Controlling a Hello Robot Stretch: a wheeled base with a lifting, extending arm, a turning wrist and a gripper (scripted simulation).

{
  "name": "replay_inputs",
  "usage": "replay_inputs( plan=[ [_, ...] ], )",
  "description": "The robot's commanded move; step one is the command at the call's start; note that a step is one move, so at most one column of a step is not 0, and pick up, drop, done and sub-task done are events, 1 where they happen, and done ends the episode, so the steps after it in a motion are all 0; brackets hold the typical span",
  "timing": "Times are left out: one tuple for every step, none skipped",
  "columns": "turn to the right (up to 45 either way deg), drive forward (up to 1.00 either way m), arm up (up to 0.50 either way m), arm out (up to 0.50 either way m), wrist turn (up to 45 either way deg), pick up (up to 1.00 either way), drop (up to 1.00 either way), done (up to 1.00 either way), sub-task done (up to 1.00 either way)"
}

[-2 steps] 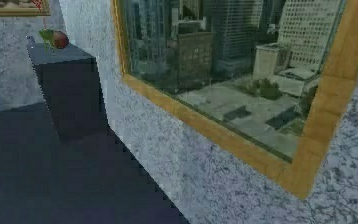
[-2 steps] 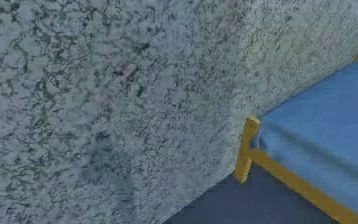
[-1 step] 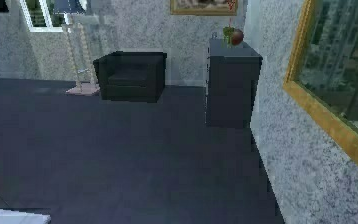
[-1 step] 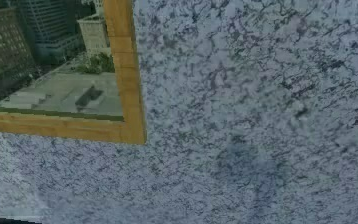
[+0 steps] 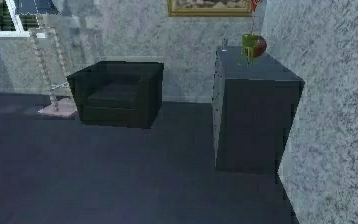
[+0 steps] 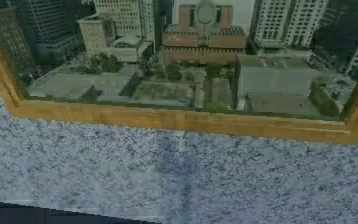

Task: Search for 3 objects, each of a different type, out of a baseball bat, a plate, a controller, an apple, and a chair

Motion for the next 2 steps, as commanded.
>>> replay_inputs(
  plan=[
    [-45.0, 0.0, 0.0, 0.0, 0.0, 0.0, 0.0, 0.0, 0.0],
    [-3.0, 0.0, 0.0, 0.0, 0.0, 0.0, 0.0, 0.0, 0.0]
  ],
)
